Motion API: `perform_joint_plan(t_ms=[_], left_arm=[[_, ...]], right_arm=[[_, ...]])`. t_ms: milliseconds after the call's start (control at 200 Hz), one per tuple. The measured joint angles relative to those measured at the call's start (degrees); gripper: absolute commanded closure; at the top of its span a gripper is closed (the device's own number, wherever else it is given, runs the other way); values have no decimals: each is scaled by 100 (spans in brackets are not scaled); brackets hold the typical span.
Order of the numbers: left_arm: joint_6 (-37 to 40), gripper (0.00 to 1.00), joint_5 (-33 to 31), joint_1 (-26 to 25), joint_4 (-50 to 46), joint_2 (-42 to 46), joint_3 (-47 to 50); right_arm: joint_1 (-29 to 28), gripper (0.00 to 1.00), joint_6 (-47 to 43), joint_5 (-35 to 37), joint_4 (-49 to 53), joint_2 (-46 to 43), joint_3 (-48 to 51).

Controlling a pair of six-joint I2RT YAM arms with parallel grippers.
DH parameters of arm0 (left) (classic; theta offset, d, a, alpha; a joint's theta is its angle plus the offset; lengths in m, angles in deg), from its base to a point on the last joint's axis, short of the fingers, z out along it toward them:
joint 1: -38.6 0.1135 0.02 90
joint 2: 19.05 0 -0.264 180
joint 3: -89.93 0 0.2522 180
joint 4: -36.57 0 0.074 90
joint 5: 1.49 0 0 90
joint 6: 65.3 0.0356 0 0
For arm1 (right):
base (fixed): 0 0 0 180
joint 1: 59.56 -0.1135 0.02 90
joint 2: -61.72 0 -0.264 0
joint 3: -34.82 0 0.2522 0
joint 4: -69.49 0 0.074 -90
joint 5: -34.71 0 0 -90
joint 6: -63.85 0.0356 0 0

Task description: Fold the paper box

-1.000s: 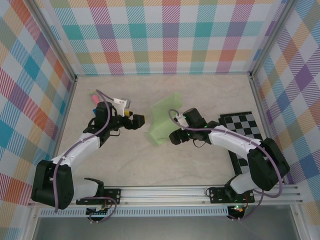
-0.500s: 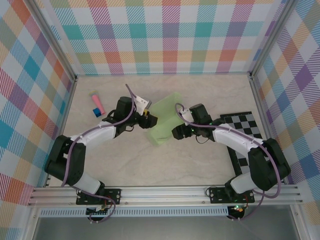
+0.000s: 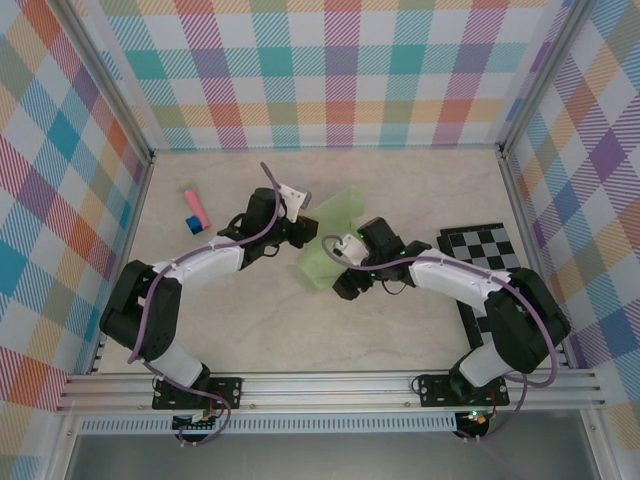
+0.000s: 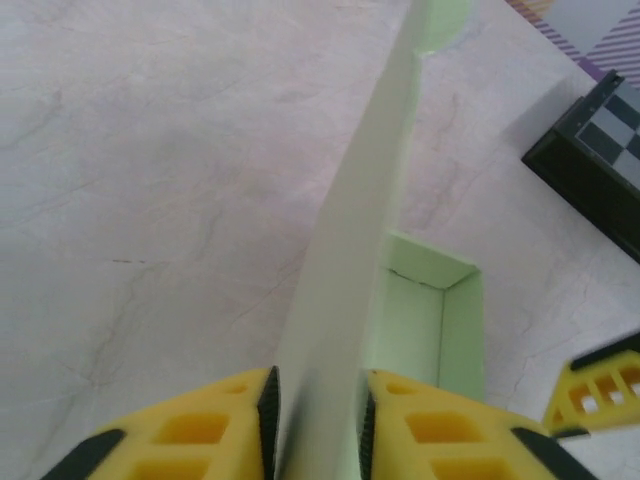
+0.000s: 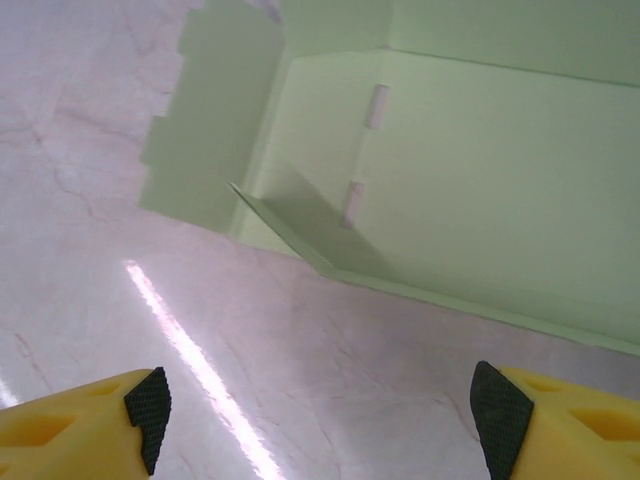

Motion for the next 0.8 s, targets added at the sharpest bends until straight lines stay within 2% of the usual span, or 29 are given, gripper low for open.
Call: perform_joint_plan(t_ms=[140,250,340,385,640,800], left_arm=[[-212,76,-140,0,-125,-2,-61],[-415,77,-225,0,-144,-2,-107],[-551,88,-289,0,-186,-2,-107],[-656,89,-328,0,-247,0,-109],[-986,93,-498,0,-424,0,-111],[-951,93,-575,0,-577,0,-195]], right_arm=[[-369,22,-181,-33,-28,125,-264],[-549,21,-275,-326,-293,136,-238],[-625,21,-378,-544,-431,149,-186],[-680,20,-442,-579,-476,192,-190],[-1368,19,-885,155,-1012,741,-131],[-1086,19,-1285,57,-1137,413,256]])
